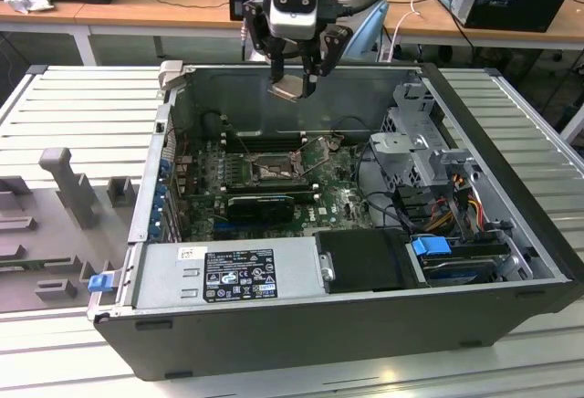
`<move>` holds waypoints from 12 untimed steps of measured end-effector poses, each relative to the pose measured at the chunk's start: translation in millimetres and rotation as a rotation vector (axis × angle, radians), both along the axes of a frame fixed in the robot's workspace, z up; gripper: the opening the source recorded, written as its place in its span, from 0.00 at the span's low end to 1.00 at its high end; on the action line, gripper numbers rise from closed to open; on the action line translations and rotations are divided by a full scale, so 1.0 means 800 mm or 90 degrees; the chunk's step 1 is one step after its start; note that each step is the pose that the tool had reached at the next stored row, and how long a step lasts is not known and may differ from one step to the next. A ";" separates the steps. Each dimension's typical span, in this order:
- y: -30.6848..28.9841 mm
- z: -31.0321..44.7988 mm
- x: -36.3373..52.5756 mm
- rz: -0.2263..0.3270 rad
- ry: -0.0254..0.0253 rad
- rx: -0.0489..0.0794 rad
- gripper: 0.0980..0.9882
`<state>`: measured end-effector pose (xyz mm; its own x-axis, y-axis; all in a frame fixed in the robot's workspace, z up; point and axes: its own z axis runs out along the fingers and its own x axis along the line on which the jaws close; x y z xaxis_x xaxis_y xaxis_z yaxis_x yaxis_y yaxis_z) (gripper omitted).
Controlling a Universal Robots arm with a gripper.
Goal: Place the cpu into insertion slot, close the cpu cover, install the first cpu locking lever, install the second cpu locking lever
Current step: 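Place the cpu into insertion slot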
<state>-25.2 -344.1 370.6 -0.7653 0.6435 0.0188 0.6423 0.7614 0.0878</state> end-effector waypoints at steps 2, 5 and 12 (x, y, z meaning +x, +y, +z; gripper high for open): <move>0.0000 0.0000 0.000 -0.005 0.0000 0.000 0.48; 0.0000 0.0000 0.000 -0.017 0.0000 0.000 0.48; 0.0000 0.0000 0.000 -0.039 0.0000 0.000 0.48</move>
